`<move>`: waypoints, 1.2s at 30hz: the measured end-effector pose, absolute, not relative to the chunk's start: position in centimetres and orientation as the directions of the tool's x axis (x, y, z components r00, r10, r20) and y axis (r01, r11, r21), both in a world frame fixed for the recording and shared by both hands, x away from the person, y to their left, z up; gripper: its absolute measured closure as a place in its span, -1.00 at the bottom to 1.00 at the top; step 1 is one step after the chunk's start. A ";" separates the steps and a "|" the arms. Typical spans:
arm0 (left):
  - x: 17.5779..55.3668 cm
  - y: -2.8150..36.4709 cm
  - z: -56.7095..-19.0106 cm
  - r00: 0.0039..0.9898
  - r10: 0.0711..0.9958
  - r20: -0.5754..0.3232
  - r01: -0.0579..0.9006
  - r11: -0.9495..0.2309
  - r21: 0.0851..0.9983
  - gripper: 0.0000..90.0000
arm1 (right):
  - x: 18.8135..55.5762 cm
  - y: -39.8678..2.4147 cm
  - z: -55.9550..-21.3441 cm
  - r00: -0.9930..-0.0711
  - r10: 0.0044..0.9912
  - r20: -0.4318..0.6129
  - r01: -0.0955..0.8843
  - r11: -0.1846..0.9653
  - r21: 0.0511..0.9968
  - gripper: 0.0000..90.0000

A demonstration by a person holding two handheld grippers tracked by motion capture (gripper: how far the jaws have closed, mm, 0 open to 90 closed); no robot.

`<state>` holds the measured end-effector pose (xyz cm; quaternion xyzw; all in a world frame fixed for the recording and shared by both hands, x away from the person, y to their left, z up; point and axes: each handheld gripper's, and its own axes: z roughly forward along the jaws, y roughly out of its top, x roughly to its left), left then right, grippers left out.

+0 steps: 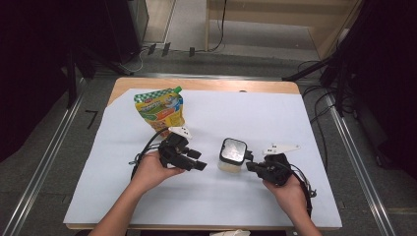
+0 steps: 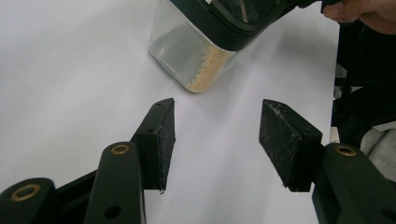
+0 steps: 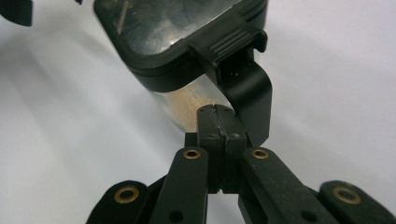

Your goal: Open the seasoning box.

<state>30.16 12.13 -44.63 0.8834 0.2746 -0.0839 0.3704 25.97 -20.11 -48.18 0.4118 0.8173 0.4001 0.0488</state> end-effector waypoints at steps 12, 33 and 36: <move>30.2 11.7 -44.8 0.829 0.414 -0.375 0.556 -0.550 0.623 -0.04 | 27.5 -21.7 -48.1 -0.618 0.749 0.238 0.649 0.315 0.692 1.00; 31.8 8.6 -44.8 0.865 0.341 -0.368 0.501 -0.561 0.659 -0.31 | 28.9 -22.8 -47.4 -0.593 0.773 0.223 0.645 0.291 0.707 1.00; 32.2 8.1 -44.8 0.870 0.330 -0.366 0.493 -0.567 0.660 -0.35 | 29.1 -22.8 -47.5 -0.588 0.777 0.224 0.648 0.286 0.706 1.00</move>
